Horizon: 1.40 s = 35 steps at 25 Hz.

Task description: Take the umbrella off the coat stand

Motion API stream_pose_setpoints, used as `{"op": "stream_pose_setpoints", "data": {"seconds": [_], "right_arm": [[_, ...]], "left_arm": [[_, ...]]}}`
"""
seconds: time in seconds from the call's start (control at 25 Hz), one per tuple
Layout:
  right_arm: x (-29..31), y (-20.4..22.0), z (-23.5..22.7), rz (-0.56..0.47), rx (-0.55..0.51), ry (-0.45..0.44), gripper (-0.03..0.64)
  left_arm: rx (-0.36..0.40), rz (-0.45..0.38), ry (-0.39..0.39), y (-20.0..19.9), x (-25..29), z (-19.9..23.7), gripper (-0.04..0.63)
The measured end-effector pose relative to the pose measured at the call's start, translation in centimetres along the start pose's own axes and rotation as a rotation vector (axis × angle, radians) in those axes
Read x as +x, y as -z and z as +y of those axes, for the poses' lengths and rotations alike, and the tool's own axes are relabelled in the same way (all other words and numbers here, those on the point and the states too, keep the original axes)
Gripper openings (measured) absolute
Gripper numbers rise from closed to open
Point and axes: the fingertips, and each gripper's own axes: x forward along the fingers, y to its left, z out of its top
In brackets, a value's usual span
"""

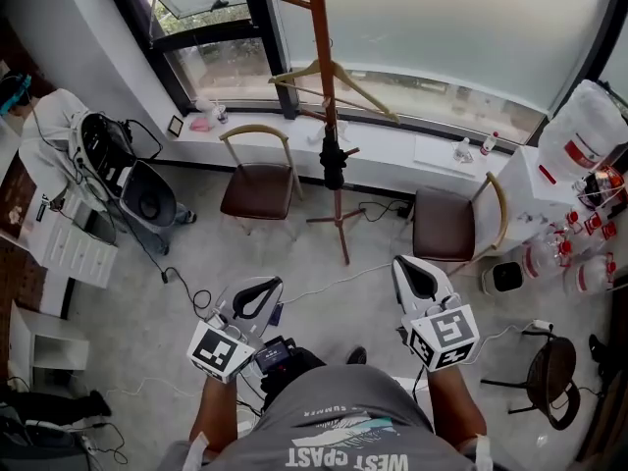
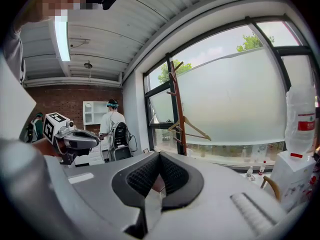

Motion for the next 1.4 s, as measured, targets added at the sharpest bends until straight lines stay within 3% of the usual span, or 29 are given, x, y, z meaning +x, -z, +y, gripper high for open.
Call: {"op": "stream_pose_setpoints", "data": {"seconds": [0.24,0.44,0.8,1.4], "right_arm": [[0.8,1.0,-1.3,-0.003,0.040,0.017,0.002],[2.6,1.3,-1.6,0.010,0.049,0.065,0.002],[5.6,-0.7,-2.1,0.025,0.045,0.207,0.002],[10.8,-1.9,-2.5,0.068,0.044,0.382,0.002]], "left_arm": [[0.017,0.036,0.020,0.1,0.9,0.1,0.002],[0.036,0.033,0.064,1.3,2.3,3.1,0.002],[0.027,-0.072,0.183,-1.1,6.8,9.7,0.002],[0.030,-0.121,0.352,0.7,12.1,16.9,0.002]]}}
